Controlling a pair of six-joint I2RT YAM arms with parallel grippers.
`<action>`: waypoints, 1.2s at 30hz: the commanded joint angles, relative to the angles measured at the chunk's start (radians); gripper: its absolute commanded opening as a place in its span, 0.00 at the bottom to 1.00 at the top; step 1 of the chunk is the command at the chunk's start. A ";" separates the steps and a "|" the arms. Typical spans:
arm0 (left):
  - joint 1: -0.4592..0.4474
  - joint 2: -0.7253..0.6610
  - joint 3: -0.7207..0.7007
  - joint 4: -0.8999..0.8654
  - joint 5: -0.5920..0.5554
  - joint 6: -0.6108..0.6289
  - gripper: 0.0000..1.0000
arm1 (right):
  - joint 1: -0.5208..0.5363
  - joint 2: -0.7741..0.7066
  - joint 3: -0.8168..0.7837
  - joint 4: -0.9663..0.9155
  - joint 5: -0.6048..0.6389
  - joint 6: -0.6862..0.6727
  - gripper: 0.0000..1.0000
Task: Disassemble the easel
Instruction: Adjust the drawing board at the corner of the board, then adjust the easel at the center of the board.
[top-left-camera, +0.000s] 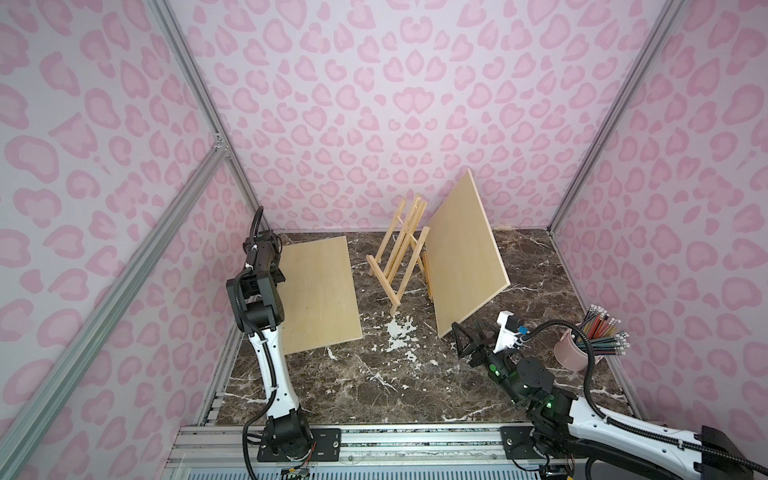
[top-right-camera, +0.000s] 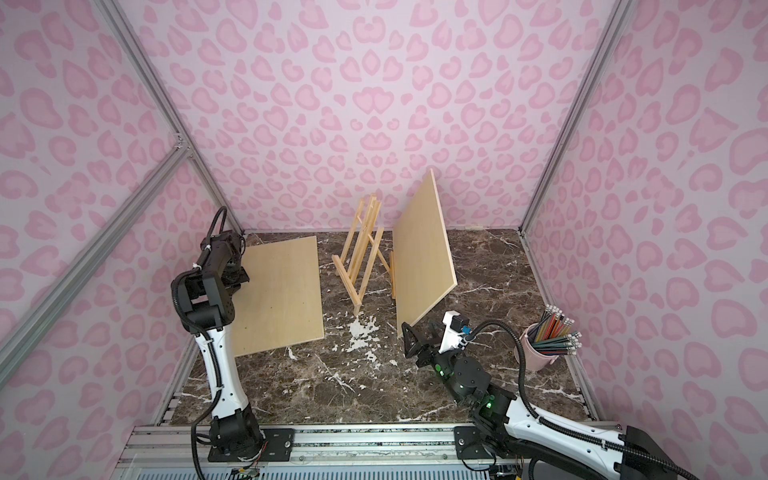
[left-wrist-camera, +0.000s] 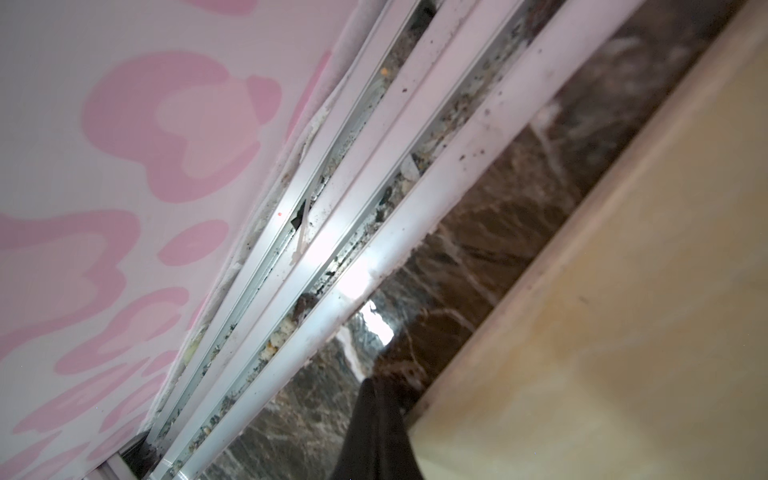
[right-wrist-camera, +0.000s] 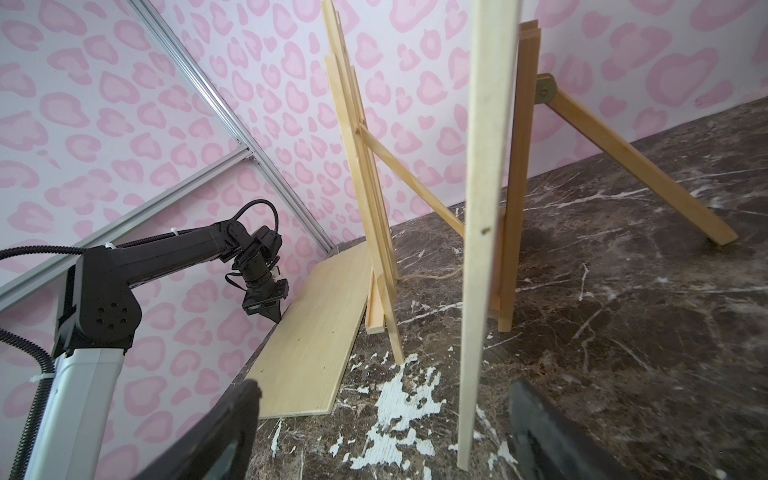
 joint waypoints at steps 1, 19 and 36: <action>-0.009 0.013 0.025 -0.009 0.052 0.028 0.02 | 0.000 0.007 -0.007 0.037 0.008 0.008 0.94; -0.067 0.008 0.146 -0.045 0.123 0.000 0.02 | -0.001 0.028 -0.004 0.045 0.003 0.006 0.93; -0.262 -0.753 -0.301 0.149 0.461 -0.255 0.36 | -0.001 0.157 0.170 -0.126 0.070 -0.060 0.92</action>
